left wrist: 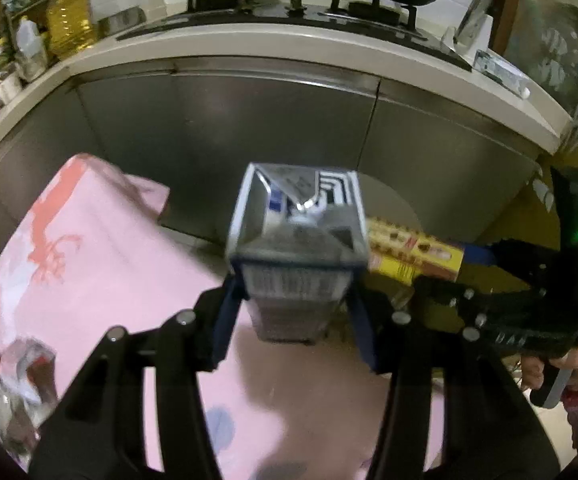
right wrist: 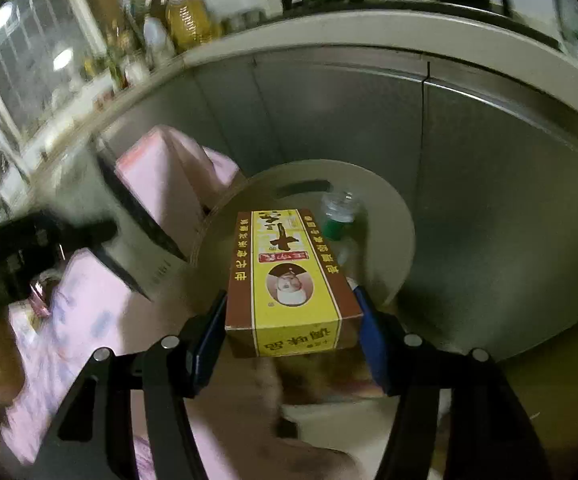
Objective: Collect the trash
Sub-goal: 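Carry the carton with the left tool to the beige bin while the right tool drops the yellow box in, then move both open tools back over the table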
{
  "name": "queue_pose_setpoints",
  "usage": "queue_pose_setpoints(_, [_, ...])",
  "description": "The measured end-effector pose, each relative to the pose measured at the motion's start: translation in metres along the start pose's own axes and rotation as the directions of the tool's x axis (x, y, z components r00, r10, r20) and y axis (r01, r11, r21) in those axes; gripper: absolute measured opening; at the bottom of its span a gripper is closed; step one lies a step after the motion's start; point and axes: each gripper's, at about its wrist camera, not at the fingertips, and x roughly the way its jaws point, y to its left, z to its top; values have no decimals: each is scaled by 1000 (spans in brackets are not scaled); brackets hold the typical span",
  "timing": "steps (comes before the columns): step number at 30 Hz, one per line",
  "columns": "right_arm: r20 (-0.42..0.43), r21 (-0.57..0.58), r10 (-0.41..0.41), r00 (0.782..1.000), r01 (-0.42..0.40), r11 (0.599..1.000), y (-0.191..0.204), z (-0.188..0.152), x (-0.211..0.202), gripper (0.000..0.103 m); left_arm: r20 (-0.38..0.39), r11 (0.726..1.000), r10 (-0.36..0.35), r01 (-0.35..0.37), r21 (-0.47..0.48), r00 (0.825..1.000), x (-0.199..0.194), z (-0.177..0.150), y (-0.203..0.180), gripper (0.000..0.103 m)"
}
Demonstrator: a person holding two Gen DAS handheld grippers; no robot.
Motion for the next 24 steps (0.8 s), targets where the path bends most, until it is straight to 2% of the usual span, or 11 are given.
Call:
queue_pose_setpoints(1, [-21, -16, -16, 1000, 16, 1000, -1, 4, 3, 59, -26, 999, -38, 38, -9, 999, 8, 11, -2, 49])
queue_pose_setpoints(2, [-45, -31, -23, 999, 22, 999, -4, 9, 7, 59, -38, 999, -44, 44, -14, 998, 12, 14, -4, 49])
queue_pose_setpoints(8, [-151, -118, -57, 987, 39, 992, -6, 15, 34, 59, -92, 999, -51, 50, -9, 994, 39, 25, -15, 49])
queue_pose_setpoints(11, [-197, -153, -62, 979, 32, 988, 0, 11, 45, 59, -123, 1000, -20, 21, 2, 992, 56, 24, -21, 49])
queue_pose_setpoints(12, [-205, -155, -55, 977, 23, 988, 1, 12, 48, 59, -140, 1000, 5, -3, 11, 990, 65, 22, -22, 65])
queue_pose_setpoints(13, [-210, -156, -50, 976, 17, 988, 3, 11, 50, 61, -151, 1000, 26, -24, 16, 988, 71, 21, -22, 85])
queue_pose_setpoints(14, [-200, -163, -61, 978, 28, 986, 5, 11, 51, 66, -152, 998, 56, -54, 19, 987, 77, 18, -22, 87])
queue_pose_setpoints(16, [-158, -182, -85, 984, 56, 982, 8, 12, 48, 73, -161, 998, 66, -64, 18, 985, 82, 16, -21, 87])
queue_pose_setpoints(18, [-116, -179, -90, 989, 68, 982, 9, 13, 41, 74, -159, 999, 46, -47, -5, 986, 78, 13, -17, 87])
queue_pose_setpoints(24, [4, -78, -32, 999, 32, 996, 3, 16, 8, 74, -54, 999, 26, -28, -35, 998, 24, 6, -4, 87])
